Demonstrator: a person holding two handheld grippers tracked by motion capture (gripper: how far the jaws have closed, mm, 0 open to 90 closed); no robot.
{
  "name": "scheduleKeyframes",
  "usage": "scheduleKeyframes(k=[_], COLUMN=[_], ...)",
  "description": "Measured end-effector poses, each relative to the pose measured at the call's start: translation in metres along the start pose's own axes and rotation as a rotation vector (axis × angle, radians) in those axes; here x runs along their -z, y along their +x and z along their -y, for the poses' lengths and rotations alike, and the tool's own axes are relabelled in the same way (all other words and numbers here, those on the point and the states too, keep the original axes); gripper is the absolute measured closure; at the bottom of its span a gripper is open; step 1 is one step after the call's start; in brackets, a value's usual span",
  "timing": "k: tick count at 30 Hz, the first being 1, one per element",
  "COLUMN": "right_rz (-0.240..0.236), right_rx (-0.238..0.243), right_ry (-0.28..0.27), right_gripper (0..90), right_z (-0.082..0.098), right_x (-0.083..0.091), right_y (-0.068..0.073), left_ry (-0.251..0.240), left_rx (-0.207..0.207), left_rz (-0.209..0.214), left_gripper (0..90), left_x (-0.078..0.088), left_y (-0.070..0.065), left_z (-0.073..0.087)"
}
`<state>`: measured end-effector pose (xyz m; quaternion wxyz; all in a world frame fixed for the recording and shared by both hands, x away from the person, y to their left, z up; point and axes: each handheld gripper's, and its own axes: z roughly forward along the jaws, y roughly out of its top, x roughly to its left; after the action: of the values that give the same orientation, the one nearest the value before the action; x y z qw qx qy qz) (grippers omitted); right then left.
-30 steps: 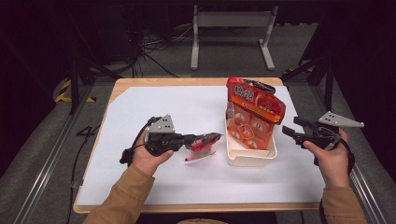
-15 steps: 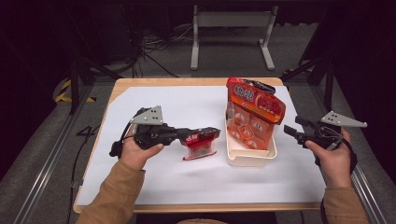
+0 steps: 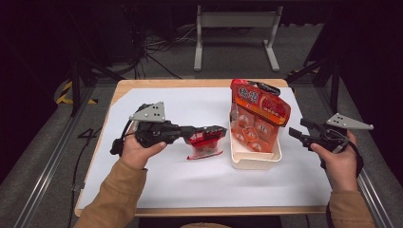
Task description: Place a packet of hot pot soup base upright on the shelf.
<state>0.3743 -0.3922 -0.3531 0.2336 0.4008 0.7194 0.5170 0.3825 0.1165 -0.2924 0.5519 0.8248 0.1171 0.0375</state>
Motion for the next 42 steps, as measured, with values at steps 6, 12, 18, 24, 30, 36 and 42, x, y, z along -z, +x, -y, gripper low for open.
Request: scheduleKeyframes(k=[6, 12, 18, 24, 30, 36, 42], right_rz=[-0.003, 0.002, -0.001, -0.002, -0.007, -0.011, -0.012], right_rx=[-0.003, -0.001, -0.005, -0.008, -0.009, -0.009, -0.011], right_ry=[-0.005, 0.000, -0.009, -0.020, -0.030, -0.037, -0.042], right_gripper=[31.8, 31.8, 31.8, 31.7, 31.7, 31.7, 31.7], right_z=[0.000, 0.000, 0.000, -0.001, -0.002, -0.004, -0.004], right_x=[0.001, 0.002, 0.004, 0.006, 0.009, 0.011, 0.013], right_y=[0.000, 0.000, -0.001, -0.002, -0.002, -0.001, -0.002], left_ry=[0.005, 0.006, 0.015, 0.013, -0.001, -0.011, -0.013], left_rx=[-0.018, -0.026, -0.047, -0.056, -0.065, -0.065, -0.080], left_rz=[0.016, 0.042, 0.051, 0.061, 0.070, 0.087, 0.101], left_gripper=[90.0, 90.0, 90.0, 90.0, 90.0, 90.0, 90.0], left_x=[-0.010, -0.022, -0.037, -0.049, -0.058, -0.067, -0.077], left_y=[0.000, 0.000, 0.001, 0.002, 0.001, 0.000, -0.003], left_z=[-0.009, -0.015, -0.024, -0.032, -0.039, -0.046, -0.051])
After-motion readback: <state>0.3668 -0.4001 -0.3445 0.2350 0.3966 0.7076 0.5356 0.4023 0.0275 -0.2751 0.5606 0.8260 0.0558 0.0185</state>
